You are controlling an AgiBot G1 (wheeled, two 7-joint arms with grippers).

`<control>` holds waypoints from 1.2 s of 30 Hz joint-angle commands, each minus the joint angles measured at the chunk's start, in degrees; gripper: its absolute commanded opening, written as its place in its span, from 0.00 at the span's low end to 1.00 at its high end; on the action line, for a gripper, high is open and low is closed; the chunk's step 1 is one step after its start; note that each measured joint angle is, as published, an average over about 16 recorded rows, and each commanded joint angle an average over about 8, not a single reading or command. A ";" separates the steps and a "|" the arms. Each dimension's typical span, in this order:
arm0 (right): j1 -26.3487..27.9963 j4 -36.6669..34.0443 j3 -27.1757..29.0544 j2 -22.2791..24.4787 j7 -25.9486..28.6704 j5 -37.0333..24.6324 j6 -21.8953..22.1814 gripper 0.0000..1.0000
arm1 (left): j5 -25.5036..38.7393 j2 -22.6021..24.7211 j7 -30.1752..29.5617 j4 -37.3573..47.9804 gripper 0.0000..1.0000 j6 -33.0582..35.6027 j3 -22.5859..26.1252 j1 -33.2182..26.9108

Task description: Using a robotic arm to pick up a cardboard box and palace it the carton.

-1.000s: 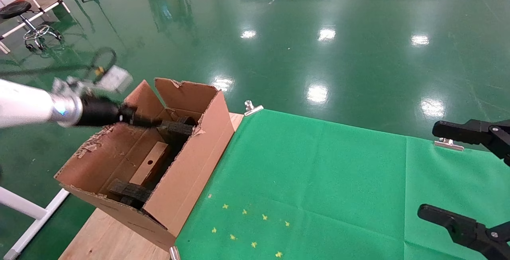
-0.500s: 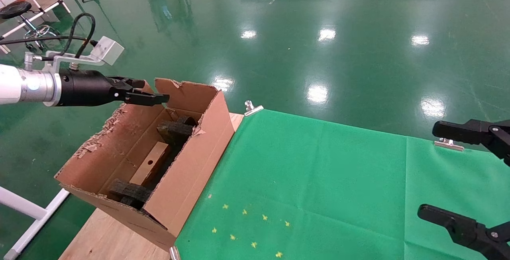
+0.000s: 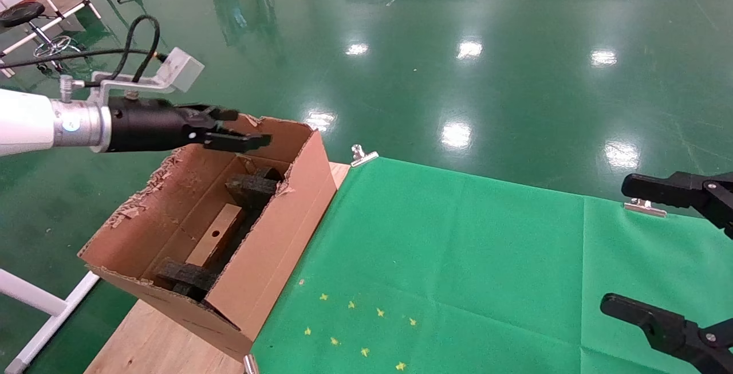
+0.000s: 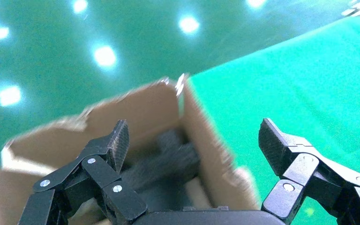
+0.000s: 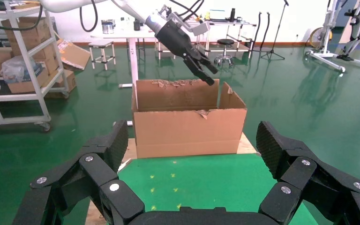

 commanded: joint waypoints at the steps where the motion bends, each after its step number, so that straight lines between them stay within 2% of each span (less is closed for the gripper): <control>1: 0.00 0.00 0.00 0.00 0.00 0.00 0.00 1.00 | -1.34 -0.07 0.28 -1.93 1.00 0.53 -0.99 1.42; 36: 0.00 0.00 0.00 0.00 0.00 0.00 0.00 1.00 | -25.15 -1.35 5.20 -36.18 1.00 9.88 -18.57 26.66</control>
